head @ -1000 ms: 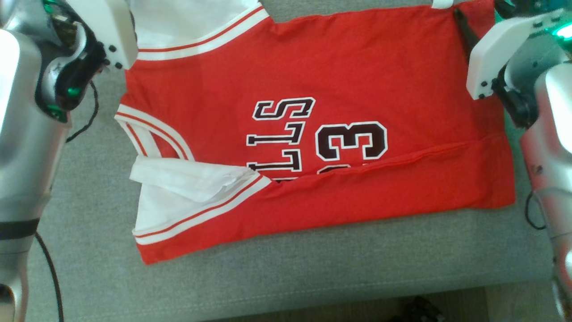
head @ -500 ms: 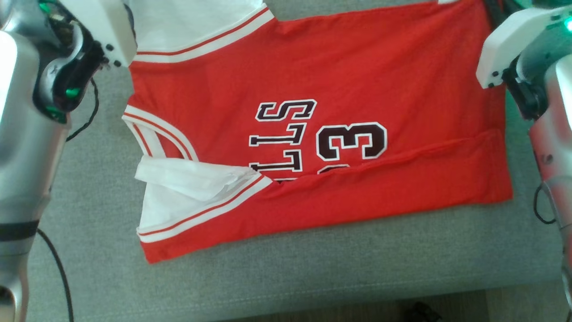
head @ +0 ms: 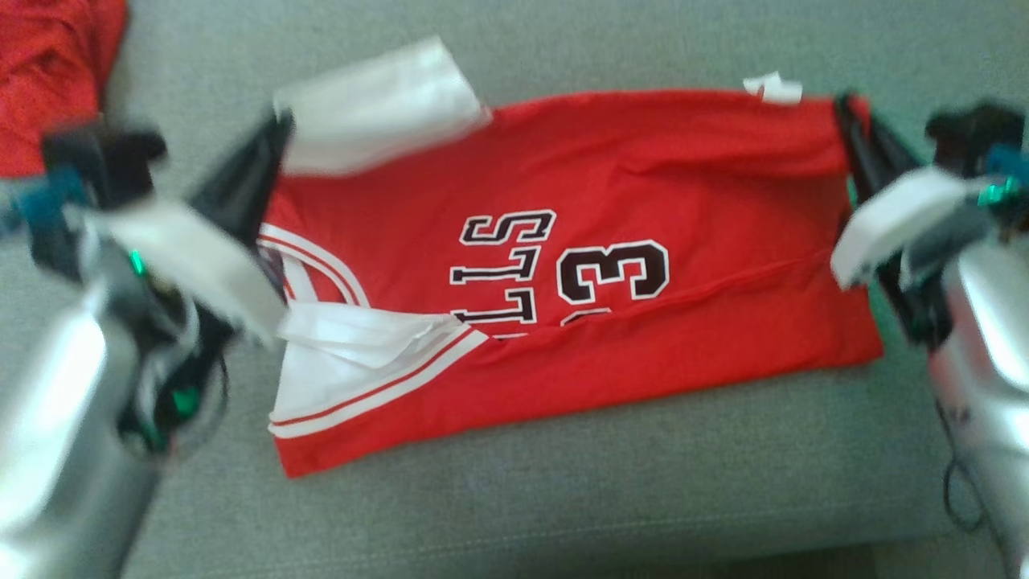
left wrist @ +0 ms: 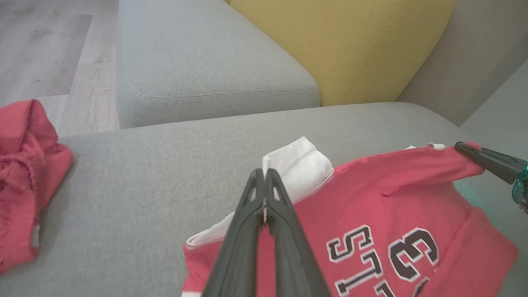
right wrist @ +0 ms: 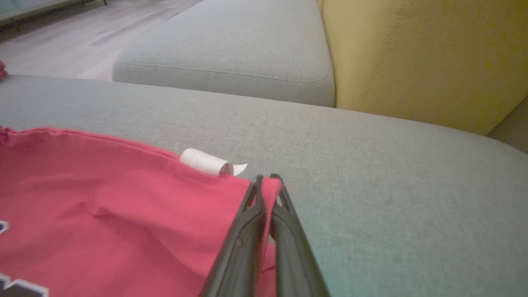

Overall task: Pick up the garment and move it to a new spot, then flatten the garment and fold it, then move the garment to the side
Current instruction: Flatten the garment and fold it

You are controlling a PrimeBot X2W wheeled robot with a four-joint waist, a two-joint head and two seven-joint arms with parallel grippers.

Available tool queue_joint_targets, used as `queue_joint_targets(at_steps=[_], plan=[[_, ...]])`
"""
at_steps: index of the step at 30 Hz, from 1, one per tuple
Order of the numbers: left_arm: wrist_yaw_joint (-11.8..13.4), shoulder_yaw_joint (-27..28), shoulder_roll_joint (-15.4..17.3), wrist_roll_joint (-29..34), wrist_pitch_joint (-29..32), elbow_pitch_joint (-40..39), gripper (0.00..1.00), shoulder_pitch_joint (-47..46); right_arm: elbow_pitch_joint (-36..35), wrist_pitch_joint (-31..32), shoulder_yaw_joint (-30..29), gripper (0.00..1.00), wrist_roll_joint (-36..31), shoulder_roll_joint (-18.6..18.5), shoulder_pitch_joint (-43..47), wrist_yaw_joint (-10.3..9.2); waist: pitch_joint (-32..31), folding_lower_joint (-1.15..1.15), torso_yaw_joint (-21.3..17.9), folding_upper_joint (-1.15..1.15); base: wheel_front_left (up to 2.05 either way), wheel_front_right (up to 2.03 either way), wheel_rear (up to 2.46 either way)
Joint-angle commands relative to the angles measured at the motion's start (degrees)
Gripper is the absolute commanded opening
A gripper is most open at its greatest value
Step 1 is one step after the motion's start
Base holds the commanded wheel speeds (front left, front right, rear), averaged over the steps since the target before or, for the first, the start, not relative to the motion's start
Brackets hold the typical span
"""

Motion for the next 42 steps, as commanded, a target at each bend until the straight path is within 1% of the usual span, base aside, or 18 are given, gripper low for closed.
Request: queue_joint_targets(at_steps=[1,5,9,13,20,21,22,23,24,25,26,31,32,36,38,42], plan=[[0.9,3.3,2.7,-0.1,-1.0,-3.7,0.0,0.5,-3.0,-0.7,0.7,0.0,1.3,-0.9,2.0,0.37,-2.1,0.0,0.7,0.0,0.0,0.0,0.0],[4.0,3.2,2.0,-0.5,-3.6,-9.6,0.0,10.2,-7.1,-0.9,-0.8,0.0,3.1,-2.5,8.9,0.37,-4.6,0.0,1.6,0.0,0.0,0.0,0.0],[6.3,3.1,0.7,-1.0,-6.6,-12.2,0.0,18.0,-11.4,-0.3,-3.4,0.0,3.6,-3.0,14.7,0.37,-6.1,0.0,2.3,0.0,0.0,0.0,0.0],[7.1,2.7,-1.0,-2.3,-9.0,-12.6,0.0,22.9,-14.8,0.9,-6.8,0.0,3.0,-2.8,19.6,0.37,-6.8,0.0,3.0,0.0,0.0,0.0,0.0],[7.0,1.2,-3.5,-3.3,-11.8,-10.0,0.0,27.1,-18.4,2.6,-10.0,0.0,0.8,-0.4,25.3,0.37,-7.3,0.0,3.2,0.0,0.0,0.0,0.0],[6.9,0.9,-3.8,-3.4,-12.0,-9.6,0.0,27.5,-18.7,2.5,-10.5,0.04,0.5,-0.1,25.9,0.37,-7.3,0.0,3.2,0.0,0.0,0.0,0.0],[6.7,0.7,-3.9,-3.4,-12.3,-9.1,0.0,27.9,-18.9,2.4,-11.0,0.27,0.3,0.3,26.5,0.37,-7.4,0.0,3.2,0.0,0.0,0.0,0.0],[6.7,0.5,-4.3,-3.3,-13.2,-8.3,0.29,28.6,-19.2,2.1,-12.5,1.0,-0.3,1.4,27.7,0.37,-7.7,0.0,3.0,0.0,0.0,0.0,0.0],[6.8,0.4,-4.7,-3.4,-13.7,-8.1,0.5,29.0,-19.5,1.8,-13.1,1.0,-0.5,1.9,28.3,0.37,-7.8,0.0,3.0,0.0,0.0,0.0,0.0],[6.8,0.4,-5.1,-3.6,-14.2,-8.0,0.91,29.4,-19.9,1.4,-13.8,1.0,-0.6,2.5,29.0,0.37,-8.0,0.0,2.9,0.0,0.0,0.0,0.0],[6.7,0.4,-5.4,-3.8,-14.7,-8.0,1.0,29.8,-20.3,1.0,-14.6,1.0,-0.8,3.1,29.7,0.37,-8.2,0.0,2.9,0.0,0.0,0.0,0.0],[7.5,1.0,-6.5,-4.2,-17.0,-8.6,1.0,31.7,-22.8,-0.3,-18.6,1.0,-1.4,5.5,33.4,0.37,-9.4,0.0,2.8,0.0,0.0,0.0,0.0],[7.5,1.0,-6.5,-4.2,-17.0,-8.6,1.0,31.7,-22.8,-0.3,-18.6,1.0,-1.4,5.5,33.4,0.37,-9.4,0.0,2.8,0.0,0.0,0.0,0.0],[8.5,1.9,-6.4,-3.8,-18.1,-9.2,1.0,32.2,-24.9,-0.2,-21.9,1.0,-1.9,6.7,35.2,0.37,-10.2,0.0,2.9,0.0,0.0,0.0,0.0],[8.9,2.2,-6.2,-3.1,-18.5,-8.9,1.0,31.8,-25.8,0.5,-23.3,1.0,-2.7,7.3,35.2,0.37,-10.5,0.0,2.9,0.0,0.0,0.0,0.0],[9.5,1.8,-6.7,-2.4,-18.7,-8.3,1.0,30.8,-26.3,3.9,-25.1,1.0,-4.0,8.9,33.7,0.37,-10.9,0.0,3.0,0.0,0.0,0.0,0.0]])
